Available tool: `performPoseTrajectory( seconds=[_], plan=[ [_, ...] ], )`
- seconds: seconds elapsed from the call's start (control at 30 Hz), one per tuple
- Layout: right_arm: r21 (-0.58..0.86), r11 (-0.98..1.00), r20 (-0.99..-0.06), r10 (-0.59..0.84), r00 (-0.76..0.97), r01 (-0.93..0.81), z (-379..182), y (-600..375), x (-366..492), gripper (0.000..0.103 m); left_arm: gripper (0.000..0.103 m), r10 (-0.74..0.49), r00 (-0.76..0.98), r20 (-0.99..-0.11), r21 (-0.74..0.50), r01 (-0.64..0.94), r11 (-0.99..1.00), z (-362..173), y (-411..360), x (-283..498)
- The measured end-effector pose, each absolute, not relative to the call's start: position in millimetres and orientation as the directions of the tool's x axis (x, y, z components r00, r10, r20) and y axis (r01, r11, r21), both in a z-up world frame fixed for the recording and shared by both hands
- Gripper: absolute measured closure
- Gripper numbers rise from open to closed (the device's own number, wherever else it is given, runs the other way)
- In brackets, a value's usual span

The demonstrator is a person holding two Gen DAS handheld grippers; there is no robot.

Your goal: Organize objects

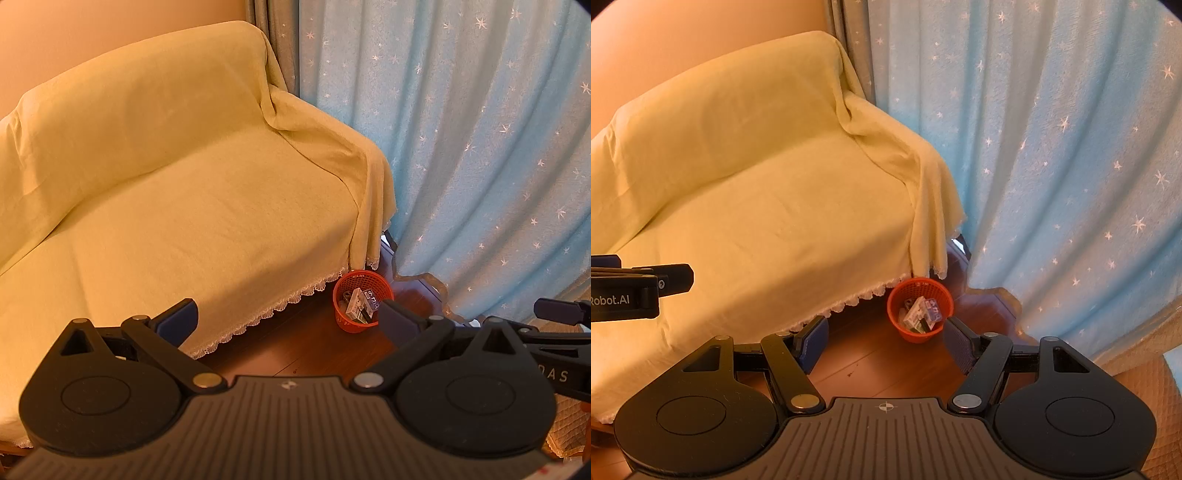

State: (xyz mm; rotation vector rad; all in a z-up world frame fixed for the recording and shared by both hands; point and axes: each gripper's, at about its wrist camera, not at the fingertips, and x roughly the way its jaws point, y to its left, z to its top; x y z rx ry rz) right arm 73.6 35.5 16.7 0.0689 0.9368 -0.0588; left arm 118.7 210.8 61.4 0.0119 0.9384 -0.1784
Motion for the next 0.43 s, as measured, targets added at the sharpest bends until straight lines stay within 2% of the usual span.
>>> performPoseTrajectory(
  seconds=[0.27, 0.43],
  plan=[
    [0.036, 0.996, -0.810, -0.019, 0.585, 0.083, 14, 38, 71, 0.037, 0.001, -0.154, 0.570, -0.807, -0.076, 0.158, 0.984, 60, 216, 120],
    [0.035, 0.996, -0.811, -0.022, 0.584, 0.085, 13, 41, 70, 0.037, 0.001, -0.188, 0.571, -0.799, -0.127, 0.146, 0.981, 60, 222, 120]
  ],
)
